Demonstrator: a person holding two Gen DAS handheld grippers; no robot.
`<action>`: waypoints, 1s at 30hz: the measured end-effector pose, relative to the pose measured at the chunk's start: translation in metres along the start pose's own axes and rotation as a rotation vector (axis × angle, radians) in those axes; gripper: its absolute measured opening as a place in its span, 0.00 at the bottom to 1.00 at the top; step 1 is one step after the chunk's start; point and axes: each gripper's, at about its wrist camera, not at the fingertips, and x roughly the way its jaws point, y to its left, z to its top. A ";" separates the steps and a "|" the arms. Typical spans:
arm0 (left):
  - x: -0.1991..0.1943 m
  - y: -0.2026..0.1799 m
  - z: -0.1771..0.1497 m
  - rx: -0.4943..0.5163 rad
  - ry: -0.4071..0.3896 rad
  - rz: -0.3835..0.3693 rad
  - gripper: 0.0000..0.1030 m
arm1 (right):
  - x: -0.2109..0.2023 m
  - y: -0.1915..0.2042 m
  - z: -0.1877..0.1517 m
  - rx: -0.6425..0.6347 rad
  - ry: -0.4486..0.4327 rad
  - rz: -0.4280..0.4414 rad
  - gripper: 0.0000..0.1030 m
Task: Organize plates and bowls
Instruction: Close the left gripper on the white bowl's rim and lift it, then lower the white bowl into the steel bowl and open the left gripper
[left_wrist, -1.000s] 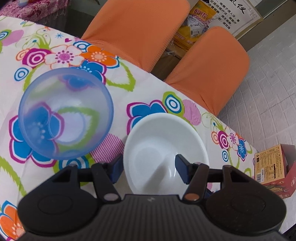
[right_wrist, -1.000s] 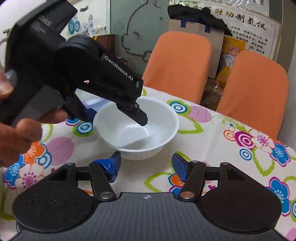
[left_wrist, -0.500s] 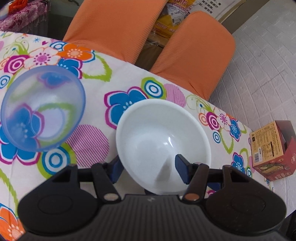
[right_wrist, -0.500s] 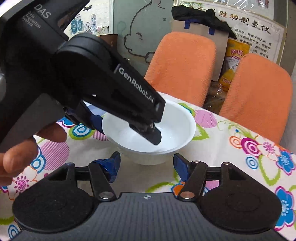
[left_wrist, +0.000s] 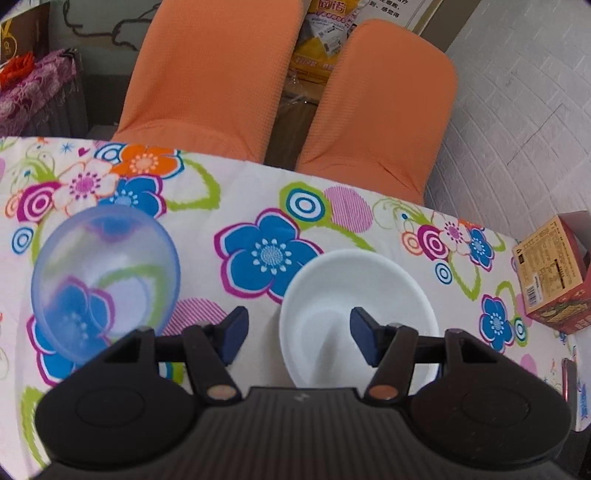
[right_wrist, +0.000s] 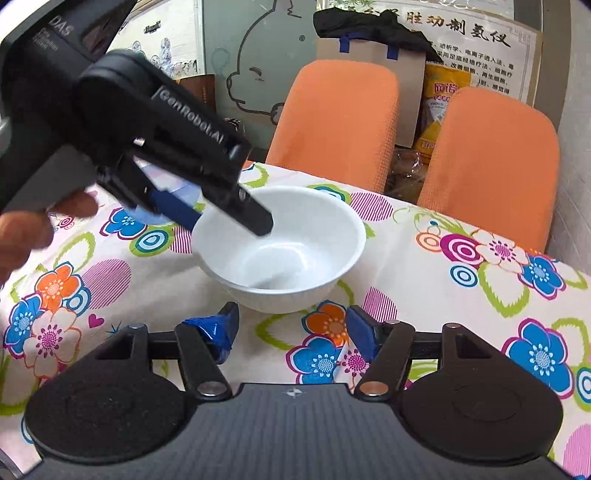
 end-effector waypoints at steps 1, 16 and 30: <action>0.004 0.000 0.003 0.013 0.007 -0.005 0.59 | 0.001 0.000 0.000 -0.001 -0.001 -0.003 0.49; 0.034 -0.026 -0.001 0.161 0.078 -0.045 0.42 | 0.017 0.000 0.008 -0.001 -0.048 -0.023 0.51; -0.015 -0.054 -0.041 0.194 0.077 -0.109 0.41 | -0.022 0.007 0.003 0.013 -0.112 -0.067 0.53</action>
